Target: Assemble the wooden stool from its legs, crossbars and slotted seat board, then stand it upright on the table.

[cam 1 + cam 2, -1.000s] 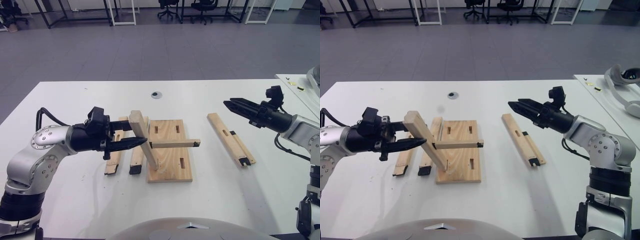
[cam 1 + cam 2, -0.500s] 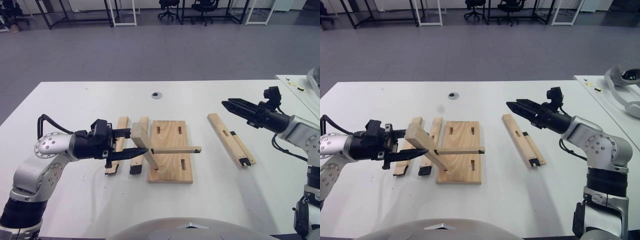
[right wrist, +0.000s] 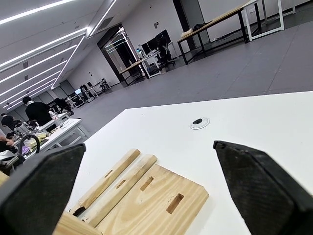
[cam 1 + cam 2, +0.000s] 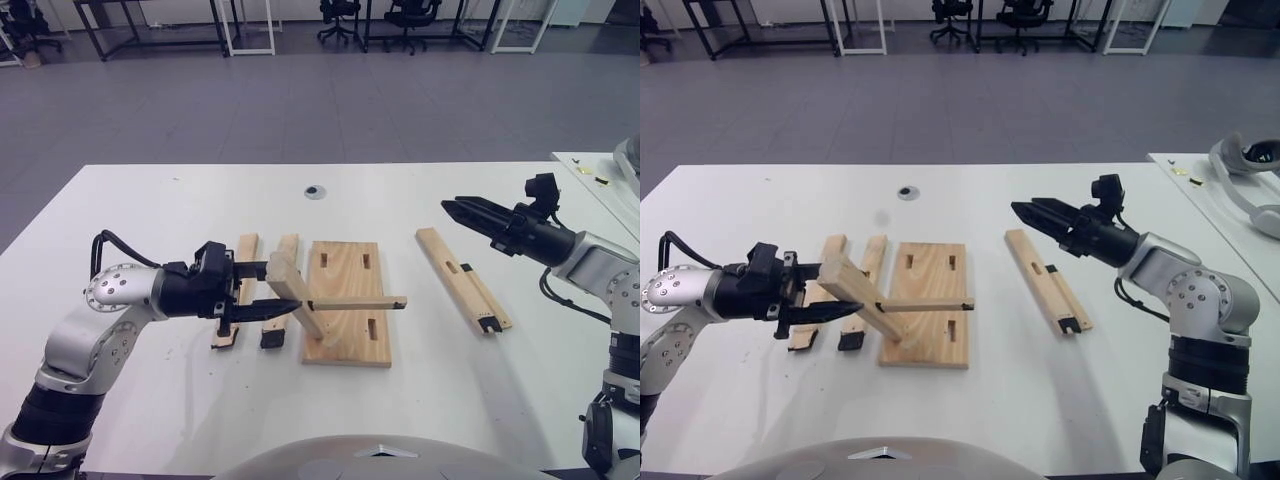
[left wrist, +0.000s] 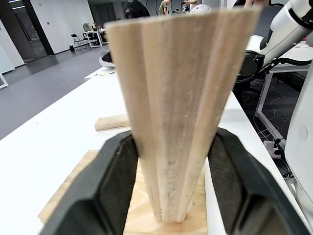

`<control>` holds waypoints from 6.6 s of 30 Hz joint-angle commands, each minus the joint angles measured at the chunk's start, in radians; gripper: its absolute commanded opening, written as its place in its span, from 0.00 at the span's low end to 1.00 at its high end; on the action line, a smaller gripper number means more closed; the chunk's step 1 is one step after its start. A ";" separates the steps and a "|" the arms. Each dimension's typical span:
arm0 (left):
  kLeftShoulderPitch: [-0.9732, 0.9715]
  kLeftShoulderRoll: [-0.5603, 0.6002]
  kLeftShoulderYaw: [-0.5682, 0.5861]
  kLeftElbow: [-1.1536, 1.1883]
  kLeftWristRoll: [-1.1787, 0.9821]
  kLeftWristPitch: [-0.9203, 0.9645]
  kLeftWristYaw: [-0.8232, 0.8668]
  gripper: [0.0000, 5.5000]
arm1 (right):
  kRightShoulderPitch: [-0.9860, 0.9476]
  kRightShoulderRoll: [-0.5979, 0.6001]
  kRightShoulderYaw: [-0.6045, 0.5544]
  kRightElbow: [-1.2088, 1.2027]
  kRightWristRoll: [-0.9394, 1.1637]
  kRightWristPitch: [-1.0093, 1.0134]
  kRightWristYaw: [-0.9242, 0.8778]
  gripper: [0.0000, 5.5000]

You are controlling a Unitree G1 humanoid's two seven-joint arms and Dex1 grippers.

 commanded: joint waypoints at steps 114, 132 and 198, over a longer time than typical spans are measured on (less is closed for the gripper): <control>-0.671 -0.162 0.072 0.280 -0.261 0.802 0.108 0.38 | -0.380 0.192 -0.012 0.089 0.550 0.107 -0.187 0.44; -0.487 -0.120 0.141 0.371 -0.049 0.567 0.194 0.59 | -0.455 -0.050 0.141 0.085 0.164 0.027 0.076 0.38; -0.353 -0.079 0.293 0.316 -0.069 0.368 0.223 0.59 | 0.246 -0.261 0.025 -0.369 0.003 -0.373 0.507 0.38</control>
